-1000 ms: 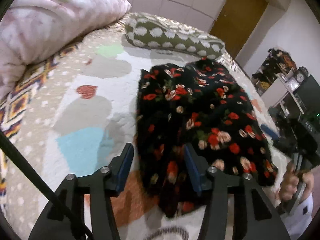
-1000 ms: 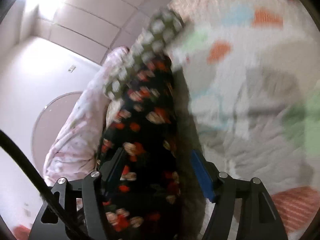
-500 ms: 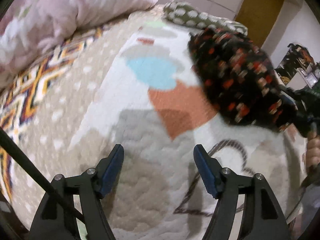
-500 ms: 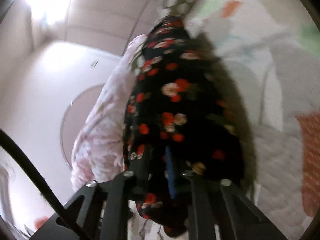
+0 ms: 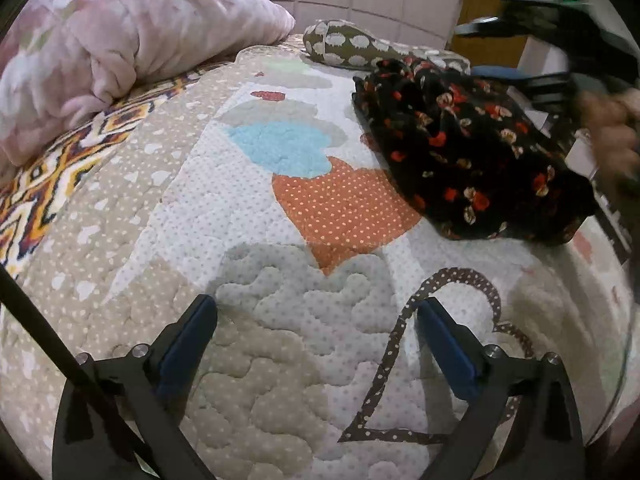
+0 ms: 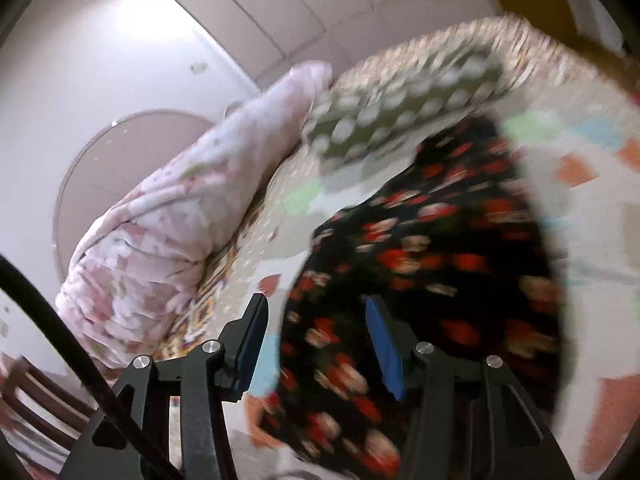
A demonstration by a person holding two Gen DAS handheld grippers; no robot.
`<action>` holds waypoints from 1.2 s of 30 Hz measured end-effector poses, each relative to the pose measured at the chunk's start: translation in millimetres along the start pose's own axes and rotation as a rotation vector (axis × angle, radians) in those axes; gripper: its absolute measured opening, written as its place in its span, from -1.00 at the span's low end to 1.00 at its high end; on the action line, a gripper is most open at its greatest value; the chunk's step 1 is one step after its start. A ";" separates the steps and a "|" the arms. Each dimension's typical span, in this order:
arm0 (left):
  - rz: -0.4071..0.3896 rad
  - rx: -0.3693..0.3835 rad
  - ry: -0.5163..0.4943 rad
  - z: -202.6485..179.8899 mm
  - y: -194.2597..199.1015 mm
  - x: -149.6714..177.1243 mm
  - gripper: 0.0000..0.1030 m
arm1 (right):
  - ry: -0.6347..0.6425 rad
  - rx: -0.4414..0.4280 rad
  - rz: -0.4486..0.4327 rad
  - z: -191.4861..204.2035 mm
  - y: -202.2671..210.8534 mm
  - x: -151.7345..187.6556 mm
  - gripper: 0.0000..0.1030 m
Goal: Fold large clothes
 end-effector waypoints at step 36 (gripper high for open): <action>-0.011 -0.034 -0.016 -0.7 -1.6 1.4 0.93 | -0.064 -0.086 0.143 -52.1 76.5 130.5 -0.06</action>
Point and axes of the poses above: each gripper's, at about its wrist camera, not at the fingertips, and y roughly against the way its jaws point, z to its left, x to its underside, the point moved 8 cm from there along -y, roughly the way its jaws point, and after that the axes turned 8 degrees about y, right-handed, at the moved point
